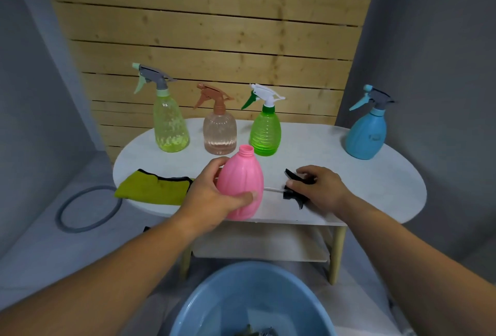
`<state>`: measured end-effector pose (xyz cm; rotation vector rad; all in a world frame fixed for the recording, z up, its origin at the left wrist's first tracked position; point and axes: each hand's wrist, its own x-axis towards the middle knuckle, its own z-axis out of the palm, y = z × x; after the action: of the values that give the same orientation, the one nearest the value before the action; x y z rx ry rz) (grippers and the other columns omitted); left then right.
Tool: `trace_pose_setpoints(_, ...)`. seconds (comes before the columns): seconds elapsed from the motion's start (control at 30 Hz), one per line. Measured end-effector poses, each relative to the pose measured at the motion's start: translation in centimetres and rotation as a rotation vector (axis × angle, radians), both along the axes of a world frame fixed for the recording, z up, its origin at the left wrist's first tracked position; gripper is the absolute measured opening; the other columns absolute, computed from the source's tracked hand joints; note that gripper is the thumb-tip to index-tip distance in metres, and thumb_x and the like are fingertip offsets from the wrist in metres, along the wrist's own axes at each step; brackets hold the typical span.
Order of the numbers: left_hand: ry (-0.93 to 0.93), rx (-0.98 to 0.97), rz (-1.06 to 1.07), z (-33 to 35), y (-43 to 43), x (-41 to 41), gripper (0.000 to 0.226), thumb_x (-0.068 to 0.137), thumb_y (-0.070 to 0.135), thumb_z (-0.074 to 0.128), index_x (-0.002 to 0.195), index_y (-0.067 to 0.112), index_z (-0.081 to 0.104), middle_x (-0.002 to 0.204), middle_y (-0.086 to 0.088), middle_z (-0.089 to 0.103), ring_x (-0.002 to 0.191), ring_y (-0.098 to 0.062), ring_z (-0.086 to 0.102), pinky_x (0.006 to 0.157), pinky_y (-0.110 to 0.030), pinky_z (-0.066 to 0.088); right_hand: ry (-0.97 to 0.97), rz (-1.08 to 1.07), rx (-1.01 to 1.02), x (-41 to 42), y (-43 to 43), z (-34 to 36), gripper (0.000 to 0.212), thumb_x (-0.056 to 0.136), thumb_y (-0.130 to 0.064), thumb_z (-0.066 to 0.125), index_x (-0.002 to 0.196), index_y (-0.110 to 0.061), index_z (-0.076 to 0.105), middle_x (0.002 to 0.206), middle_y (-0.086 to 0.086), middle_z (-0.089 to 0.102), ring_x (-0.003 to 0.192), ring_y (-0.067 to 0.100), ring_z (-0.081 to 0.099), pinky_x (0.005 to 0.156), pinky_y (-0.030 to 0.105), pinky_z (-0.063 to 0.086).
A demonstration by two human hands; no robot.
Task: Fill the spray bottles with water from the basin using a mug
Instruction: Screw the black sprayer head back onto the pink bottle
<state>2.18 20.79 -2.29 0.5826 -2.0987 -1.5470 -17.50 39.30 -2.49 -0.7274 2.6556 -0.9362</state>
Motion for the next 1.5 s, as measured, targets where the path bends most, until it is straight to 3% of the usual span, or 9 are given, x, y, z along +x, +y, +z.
trace_pose_setpoints(0.17, -0.003, 0.009, -0.010, -0.1, 0.2, -0.4, 0.089, 0.044, 0.054, 0.090, 0.126, 0.046, 0.055, 0.118, 0.017, 0.065, 0.104, -0.009, 0.066, 0.082, -0.046, 0.063, 0.121, -0.060, 0.283, 0.1, -0.4, 0.3, 0.072, 0.066, -0.090, 0.053, 0.105, -0.032, 0.069, 0.110, 0.003, 0.062, 0.110, 0.030, 0.050, 0.093, 0.041, 0.047)
trace_pose_setpoints(0.5, 0.001, -0.009, -0.037, -0.6, 0.3, -0.8, 0.087, 0.045, 0.055, 0.091, 0.124, 0.053, 0.053, 0.118, 0.021, 0.063, 0.104, -0.006, 0.065, 0.080, -0.041, 0.064, -0.103, 0.018, -0.302, 1.4, -1.2, 0.3, 0.055, 0.060, -0.034, 0.095, 0.087, -0.019, 0.049, 0.081, 0.001, 0.059, 0.062, 0.011, 0.051, 0.050, 0.013, 0.041)
trace_pose_setpoints(0.63, 0.018, -0.020, -0.045, -0.7, 0.3, -0.9, 0.083, 0.045, 0.056, 0.089, 0.119, 0.059, 0.051, 0.112, 0.030, 0.063, 0.099, 0.003, 0.065, 0.072, -0.020, 0.058, -0.309, -0.045, -0.607, 1.7, -1.3, 1.0, 0.043, 0.070, -0.013, 0.089, 0.092, -0.015, 0.053, 0.090, 0.010, 0.057, 0.055, 0.012, 0.062, 0.048, 0.025, 0.052)
trace_pose_setpoints(0.77, 0.021, 0.013, -0.054, -0.5, 0.4, -1.1, 0.085, 0.050, 0.051, 0.092, 0.124, 0.056, 0.051, 0.119, 0.025, 0.061, 0.103, -0.001, 0.064, 0.075, -0.027, 0.061, -0.325, -0.077, -0.737, 1.6, -1.3, 3.5, 0.041, 0.078, -0.011, 0.083, 0.101, -0.014, 0.049, 0.093, 0.008, 0.060, 0.060, 0.011, 0.071, 0.044, 0.026, 0.052)
trace_pose_setpoints(0.87, 0.030, 0.019, -0.056, -0.4, 0.4, -1.4, 0.077, 0.064, 0.033, 0.096, 0.123, 0.054, 0.051, 0.119, 0.023, 0.062, 0.101, 0.001, 0.063, 0.066, -0.014, 0.055, -0.442, -0.011, -0.846, 1.4, -0.9, 5.8, 0.038, 0.087, -0.004, 0.073, 0.105, -0.013, 0.041, 0.104, 0.020, 0.063, 0.081, 0.036, 0.075, 0.066, 0.052, 0.062)
trace_pose_setpoints(0.93, 0.027, 0.008, -0.058, -0.4, 0.4, -1.6, 0.078, 0.068, 0.028, 0.095, 0.128, 0.050, 0.050, 0.120, 0.020, 0.062, 0.102, 0.000, 0.063, 0.063, -0.010, 0.053, -0.481, 0.027, -0.903, 1.2, -0.5, 7.4, 0.036, 0.090, -0.001, 0.068, 0.108, -0.014, 0.039, 0.109, 0.025, 0.062, 0.083, 0.043, 0.074, 0.063, 0.050, 0.061)
trace_pose_setpoints(1.1, 0.046, 0.041, -0.071, 0.0, 0.9, -2.2, 0.076, 0.071, 0.027, 0.093, 0.127, 0.052, 0.047, 0.120, 0.021, 0.059, 0.096, 0.006, 0.063, 0.062, -0.008, 0.051, -0.309, 0.021, -0.909, 0.8, 0.1, 10.3, 0.049, 0.086, -0.006, 0.075, 0.124, -0.002, 0.045, 0.093, 0.017, 0.071, 0.079, 0.039, 0.071, 0.054, 0.031, 0.054)
trace_pose_setpoints(1.2, 0.049, 0.061, -0.069, 0.1, 1.1, -2.4, 0.080, 0.072, 0.029, 0.093, 0.131, 0.050, 0.045, 0.124, 0.018, 0.059, 0.103, -0.001, 0.060, 0.069, -0.013, 0.052, -0.211, 0.032, -0.931, 0.8, 0.4, 11.5, 0.024, 0.087, -0.007, 0.074, 0.104, -0.008, 0.057, 0.078, 0.002, 0.072, 0.061, 0.018, 0.067, 0.051, 0.023, 0.051)
trace_pose_setpoints(1.5, 0.053, 0.087, -0.084, 0.1, 1.0, -2.5, 0.086, 0.070, 0.031, 0.093, 0.140, 0.045, 0.044, 0.128, 0.012, 0.059, 0.108, -0.002, 0.059, 0.076, -0.018, 0.053, 0.082, 0.034, -0.823, 1.3, 1.4, 13.7, 0.030, 0.088, -0.012, 0.073, 0.117, -0.011, 0.065, 0.083, -0.004, 0.073, 0.065, 0.008, 0.069, 0.058, 0.020, 0.053)
